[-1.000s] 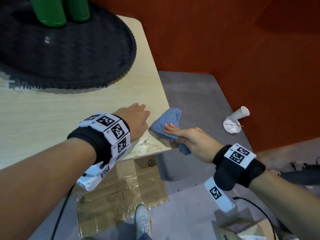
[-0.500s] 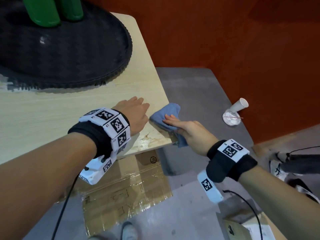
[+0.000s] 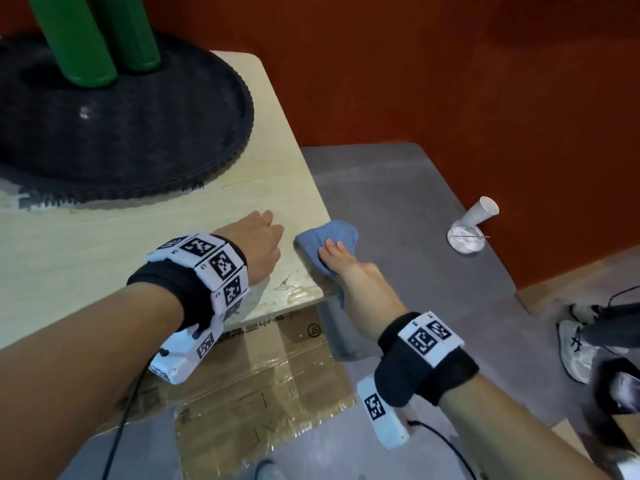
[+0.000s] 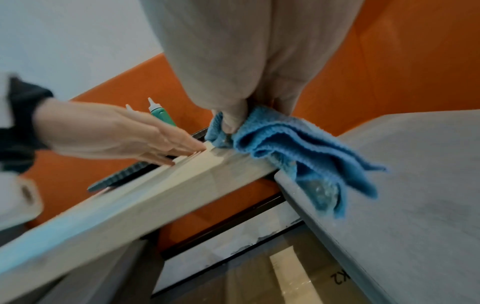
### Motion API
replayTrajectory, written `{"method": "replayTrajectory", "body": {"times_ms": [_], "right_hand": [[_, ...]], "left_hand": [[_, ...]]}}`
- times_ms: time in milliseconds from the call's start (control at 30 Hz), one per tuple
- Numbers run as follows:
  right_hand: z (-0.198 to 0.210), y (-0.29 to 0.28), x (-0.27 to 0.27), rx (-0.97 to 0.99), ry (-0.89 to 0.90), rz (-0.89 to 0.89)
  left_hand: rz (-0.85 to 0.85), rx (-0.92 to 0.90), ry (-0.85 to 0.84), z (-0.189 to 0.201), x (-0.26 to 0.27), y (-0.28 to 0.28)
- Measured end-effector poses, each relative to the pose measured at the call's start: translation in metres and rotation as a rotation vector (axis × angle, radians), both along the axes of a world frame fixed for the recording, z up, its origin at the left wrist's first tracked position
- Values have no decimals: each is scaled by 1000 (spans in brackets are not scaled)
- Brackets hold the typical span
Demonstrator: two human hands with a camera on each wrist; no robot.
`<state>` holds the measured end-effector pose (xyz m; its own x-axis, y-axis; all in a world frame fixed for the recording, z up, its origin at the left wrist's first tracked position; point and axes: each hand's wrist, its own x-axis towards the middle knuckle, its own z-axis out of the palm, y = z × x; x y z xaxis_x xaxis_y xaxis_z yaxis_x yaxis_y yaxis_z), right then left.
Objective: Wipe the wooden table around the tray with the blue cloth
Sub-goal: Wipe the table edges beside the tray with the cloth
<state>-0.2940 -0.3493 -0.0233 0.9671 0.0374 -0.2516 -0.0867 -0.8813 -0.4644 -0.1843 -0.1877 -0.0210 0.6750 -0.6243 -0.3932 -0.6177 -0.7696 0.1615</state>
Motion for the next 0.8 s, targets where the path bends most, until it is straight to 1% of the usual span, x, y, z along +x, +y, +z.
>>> {"method": "replayTrajectory", "body": {"times_ms": [67, 133, 233, 300, 367, 433, 500, 567, 633, 733, 800], "right_hand": [[-7, 10, -16, -46, 3, -23], [-10, 17, -30, -38, 0, -18], [-9, 15, -25, 18, -42, -89], [-10, 19, -19, 10, -84, -156], [-11, 31, -23, 2, -84, -200], [-11, 44, -36, 40, -51, -219], [-9, 44, -42, 57, -26, -211], [-10, 32, -34, 22, -51, -211], [-12, 27, -23, 2, -92, -260], [-14, 45, -28, 38, -94, -329], [-15, 59, -42, 57, -53, -304]], "left_hand": [[-31, 31, -23, -2, 2, -1], [-52, 52, -56, -5, 7, 2], [-105, 44, -85, -9, 11, 7], [-140, 36, -84, -12, 14, 11], [-164, 49, -77, -12, 16, 13], [-186, 68, -74, -10, 18, 13], [-217, 83, -81, -7, 21, 13], [-253, 76, -105, -5, 24, 14], [-254, 62, -135, -4, 24, 16], [-257, 68, -140, -3, 24, 15], [-279, 69, -131, -4, 25, 15]]}}
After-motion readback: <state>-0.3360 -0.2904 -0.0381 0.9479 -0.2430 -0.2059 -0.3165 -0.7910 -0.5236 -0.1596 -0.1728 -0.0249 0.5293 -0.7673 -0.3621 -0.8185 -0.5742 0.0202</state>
